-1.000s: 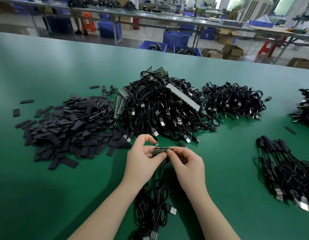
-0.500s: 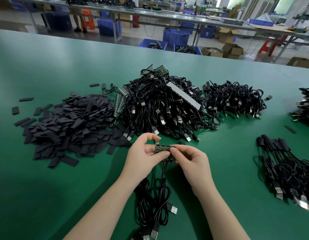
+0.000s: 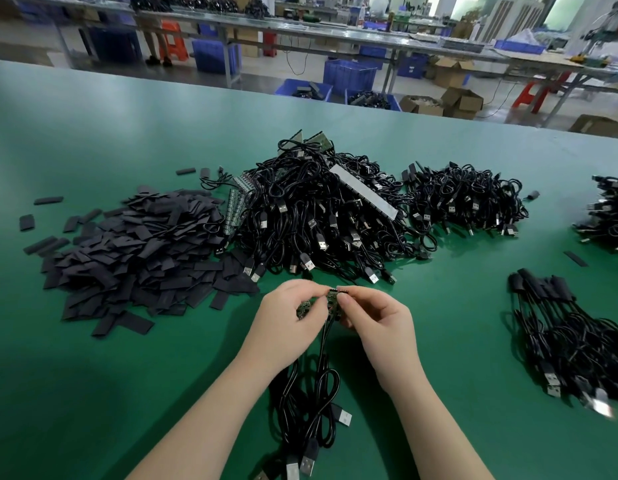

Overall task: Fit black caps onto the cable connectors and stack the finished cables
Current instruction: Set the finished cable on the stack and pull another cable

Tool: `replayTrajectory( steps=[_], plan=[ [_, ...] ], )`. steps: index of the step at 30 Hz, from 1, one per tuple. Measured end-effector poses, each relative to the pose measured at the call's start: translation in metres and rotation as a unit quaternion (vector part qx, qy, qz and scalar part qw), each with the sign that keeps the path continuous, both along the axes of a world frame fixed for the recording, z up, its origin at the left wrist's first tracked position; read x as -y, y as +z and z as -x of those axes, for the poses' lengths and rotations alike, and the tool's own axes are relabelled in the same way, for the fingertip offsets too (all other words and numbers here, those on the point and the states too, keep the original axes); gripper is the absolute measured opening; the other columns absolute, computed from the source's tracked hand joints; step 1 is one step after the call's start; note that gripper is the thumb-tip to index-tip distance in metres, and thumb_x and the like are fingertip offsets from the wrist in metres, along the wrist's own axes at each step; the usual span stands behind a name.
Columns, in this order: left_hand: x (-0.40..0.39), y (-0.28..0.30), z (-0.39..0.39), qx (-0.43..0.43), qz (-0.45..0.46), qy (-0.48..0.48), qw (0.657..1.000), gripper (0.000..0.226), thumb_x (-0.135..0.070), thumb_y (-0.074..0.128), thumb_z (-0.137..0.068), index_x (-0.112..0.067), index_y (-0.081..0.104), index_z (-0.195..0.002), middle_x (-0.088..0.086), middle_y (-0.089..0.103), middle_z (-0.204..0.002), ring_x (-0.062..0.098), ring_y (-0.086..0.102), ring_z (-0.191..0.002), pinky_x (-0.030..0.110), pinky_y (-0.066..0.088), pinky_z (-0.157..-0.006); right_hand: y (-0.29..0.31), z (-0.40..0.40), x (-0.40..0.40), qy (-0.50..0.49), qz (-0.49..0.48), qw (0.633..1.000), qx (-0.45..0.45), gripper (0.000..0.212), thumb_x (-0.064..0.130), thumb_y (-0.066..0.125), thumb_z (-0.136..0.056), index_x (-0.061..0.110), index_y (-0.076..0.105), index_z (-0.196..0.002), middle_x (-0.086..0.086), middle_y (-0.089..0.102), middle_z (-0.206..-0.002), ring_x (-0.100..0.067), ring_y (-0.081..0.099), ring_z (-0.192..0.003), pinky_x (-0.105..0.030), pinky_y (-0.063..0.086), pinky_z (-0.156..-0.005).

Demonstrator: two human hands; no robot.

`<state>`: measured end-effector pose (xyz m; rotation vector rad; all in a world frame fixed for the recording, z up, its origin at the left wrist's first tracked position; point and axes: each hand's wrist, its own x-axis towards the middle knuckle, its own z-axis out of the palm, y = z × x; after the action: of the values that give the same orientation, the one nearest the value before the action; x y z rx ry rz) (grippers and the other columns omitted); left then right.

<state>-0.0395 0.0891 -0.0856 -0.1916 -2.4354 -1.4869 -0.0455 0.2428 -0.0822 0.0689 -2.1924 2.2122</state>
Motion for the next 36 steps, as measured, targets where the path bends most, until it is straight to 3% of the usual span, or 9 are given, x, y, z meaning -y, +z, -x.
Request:
replayTrajectory(
  steps=[3, 9, 14, 21, 27, 36],
  plan=[
    [-0.003, 0.004, -0.003, 0.046, -0.062, -0.029, 0.997, 0.027, -0.022, 0.07, -0.084, -0.049, 0.072, -0.09, -0.019, 0.072, -0.088, -0.003, 0.067, -0.086, 0.012, 0.051, -0.078, 0.002, 0.0, 0.0, -0.001, 0.005, 1.0, -0.003, 0.024, 0.008, 0.074, -0.087, 0.03, 0.08, -0.086, 0.004, 0.076, -0.082, -0.003, 0.068, -0.071, -0.015, 0.053, -0.068],
    [-0.002, 0.005, -0.002, 0.087, -0.132, -0.007, 0.987, 0.026, -0.018, 0.077, -0.081, -0.044, 0.073, -0.081, -0.012, 0.074, -0.078, 0.002, 0.07, -0.078, 0.013, 0.053, -0.072, 0.004, -0.001, -0.001, -0.005, -0.023, 1.0, -0.006, 0.019, 0.012, 0.077, -0.084, 0.031, 0.08, -0.086, 0.004, 0.076, -0.08, -0.005, 0.067, -0.07, -0.017, 0.054, -0.068],
    [-0.005, 0.006, -0.003, 0.08, -0.123, 0.014, 0.989, 0.03, -0.014, 0.077, -0.081, -0.044, 0.07, -0.079, -0.02, 0.073, -0.079, -0.002, 0.069, -0.078, 0.01, 0.052, -0.072, 0.003, -0.002, 0.002, -0.029, -0.077, 0.996, -0.029, 0.011, 0.014, 0.078, -0.083, 0.025, 0.078, -0.082, 0.008, 0.076, -0.079, -0.006, 0.071, -0.075, -0.016, 0.053, -0.07],
    [-0.009, 0.005, -0.003, 0.073, -0.111, 0.033, 0.991, 0.032, -0.015, 0.076, -0.082, -0.046, 0.067, -0.081, -0.023, 0.072, -0.081, -0.005, 0.067, -0.08, 0.008, 0.05, -0.073, 0.003, -0.001, 0.0, -0.039, -0.07, 0.997, -0.023, 0.02, 0.014, 0.079, -0.083, 0.033, 0.078, -0.083, 0.012, 0.076, -0.083, -0.004, 0.071, -0.083, -0.016, 0.055, -0.076],
    [-0.011, 0.001, -0.003, 0.059, -0.077, 0.04, 0.994, 0.031, -0.014, 0.075, -0.082, -0.042, 0.066, -0.075, -0.023, 0.069, -0.077, -0.004, 0.065, -0.074, 0.007, 0.048, -0.066, -0.001, 0.0, 0.003, -0.055, -0.089, 0.994, 0.008, 0.009, 0.02, 0.08, -0.081, 0.027, 0.078, -0.078, 0.008, 0.074, -0.074, -0.008, 0.069, -0.071, -0.023, 0.055, -0.071],
    [-0.014, 0.0, -0.003, 0.062, -0.092, 0.058, 0.992, 0.027, -0.01, 0.074, -0.083, -0.034, 0.064, -0.074, -0.013, 0.068, -0.072, -0.004, 0.063, -0.072, 0.008, 0.047, -0.064, -0.004, -0.006, 0.013, -0.112, -0.125, 0.984, -0.058, 0.016, 0.014, 0.078, -0.083, 0.026, 0.073, -0.073, 0.013, 0.071, -0.072, -0.003, 0.066, -0.069, -0.011, 0.047, -0.063]
  ],
)
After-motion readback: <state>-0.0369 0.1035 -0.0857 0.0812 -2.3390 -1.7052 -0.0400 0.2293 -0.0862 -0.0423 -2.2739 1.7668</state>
